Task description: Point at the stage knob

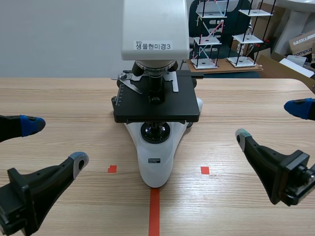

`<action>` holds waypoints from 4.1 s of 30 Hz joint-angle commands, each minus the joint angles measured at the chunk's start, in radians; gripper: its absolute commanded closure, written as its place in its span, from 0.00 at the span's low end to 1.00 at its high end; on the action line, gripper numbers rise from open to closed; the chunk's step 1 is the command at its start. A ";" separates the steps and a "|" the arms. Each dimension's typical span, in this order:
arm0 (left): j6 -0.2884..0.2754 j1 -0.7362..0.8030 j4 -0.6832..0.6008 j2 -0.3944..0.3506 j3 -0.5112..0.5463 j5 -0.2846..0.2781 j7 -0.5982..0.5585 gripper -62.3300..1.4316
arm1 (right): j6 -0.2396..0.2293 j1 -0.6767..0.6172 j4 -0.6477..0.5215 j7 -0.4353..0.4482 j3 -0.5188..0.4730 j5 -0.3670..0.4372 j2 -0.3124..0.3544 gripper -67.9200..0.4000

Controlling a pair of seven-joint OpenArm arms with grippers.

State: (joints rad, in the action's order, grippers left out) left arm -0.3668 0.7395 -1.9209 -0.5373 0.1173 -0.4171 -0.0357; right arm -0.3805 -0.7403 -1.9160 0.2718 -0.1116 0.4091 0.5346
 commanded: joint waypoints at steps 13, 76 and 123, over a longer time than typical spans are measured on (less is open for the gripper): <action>0.005 0.005 -0.005 0.005 0.006 -0.010 -0.017 0.00 | 0.002 0.006 -0.007 0.011 -0.012 0.011 0.005 0.06; 0.005 0.005 -0.005 0.005 0.006 -0.009 -0.018 0.00 | -0.016 0.871 0.921 0.423 0.532 -0.256 -0.092 0.99; 0.005 0.005 -0.005 0.005 0.006 -0.009 -0.018 0.00 | -0.008 0.867 0.921 0.423 0.532 -0.256 -0.092 0.99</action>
State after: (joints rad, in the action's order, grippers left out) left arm -0.3668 0.7395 -1.9209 -0.5373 0.1173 -0.4171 -0.0357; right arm -0.3958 0.1207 -0.9707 0.6827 0.4213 0.1390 0.4347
